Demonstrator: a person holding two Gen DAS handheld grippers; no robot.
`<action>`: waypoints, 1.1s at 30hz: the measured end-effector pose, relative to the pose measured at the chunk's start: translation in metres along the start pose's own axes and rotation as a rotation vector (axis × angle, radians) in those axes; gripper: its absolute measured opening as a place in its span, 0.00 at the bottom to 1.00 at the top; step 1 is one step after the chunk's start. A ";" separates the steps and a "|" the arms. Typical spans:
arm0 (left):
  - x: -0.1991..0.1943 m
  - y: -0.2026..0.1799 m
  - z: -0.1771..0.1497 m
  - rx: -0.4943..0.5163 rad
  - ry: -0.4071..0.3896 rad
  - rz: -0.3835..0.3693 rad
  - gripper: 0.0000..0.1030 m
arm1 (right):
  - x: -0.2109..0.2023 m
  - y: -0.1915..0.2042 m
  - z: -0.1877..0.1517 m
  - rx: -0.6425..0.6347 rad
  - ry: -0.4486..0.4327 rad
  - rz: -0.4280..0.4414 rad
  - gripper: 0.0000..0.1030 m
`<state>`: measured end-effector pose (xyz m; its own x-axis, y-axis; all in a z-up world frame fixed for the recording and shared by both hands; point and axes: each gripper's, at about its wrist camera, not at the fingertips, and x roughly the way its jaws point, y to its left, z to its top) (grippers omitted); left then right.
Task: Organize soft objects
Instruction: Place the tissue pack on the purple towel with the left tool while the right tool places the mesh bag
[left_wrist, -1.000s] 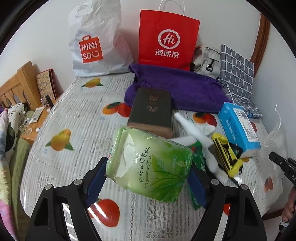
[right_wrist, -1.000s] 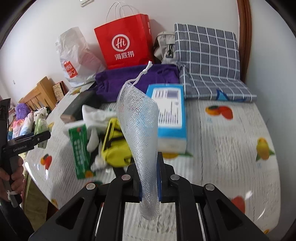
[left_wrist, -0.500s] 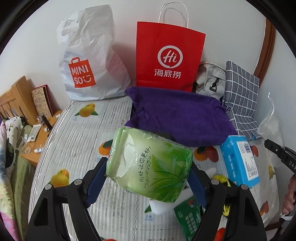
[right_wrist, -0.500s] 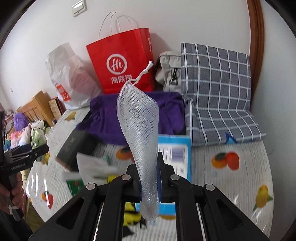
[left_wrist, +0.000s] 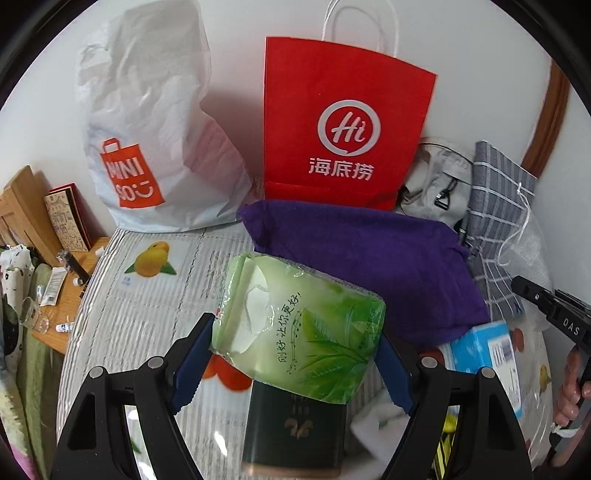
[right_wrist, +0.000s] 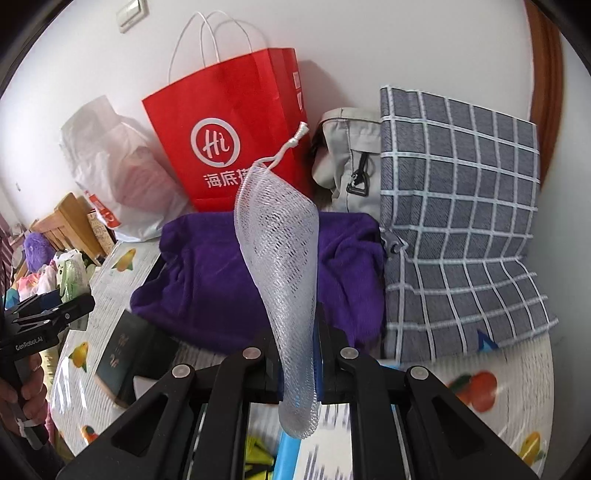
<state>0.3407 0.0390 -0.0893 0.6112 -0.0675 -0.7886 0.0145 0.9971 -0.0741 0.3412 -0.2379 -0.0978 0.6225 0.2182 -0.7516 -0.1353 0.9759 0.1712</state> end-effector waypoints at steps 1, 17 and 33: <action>0.005 -0.001 0.005 -0.002 0.002 0.001 0.78 | 0.005 0.001 0.003 -0.005 0.003 -0.002 0.11; 0.114 -0.015 0.063 -0.041 0.115 -0.024 0.78 | 0.116 -0.018 0.027 -0.046 0.170 0.001 0.11; 0.168 -0.016 0.074 -0.076 0.193 -0.050 0.78 | 0.148 -0.024 0.006 -0.041 0.282 0.010 0.13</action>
<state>0.5020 0.0144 -0.1756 0.4478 -0.1294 -0.8847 -0.0235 0.9874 -0.1563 0.4407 -0.2291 -0.2093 0.3830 0.2152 -0.8983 -0.1752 0.9718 0.1581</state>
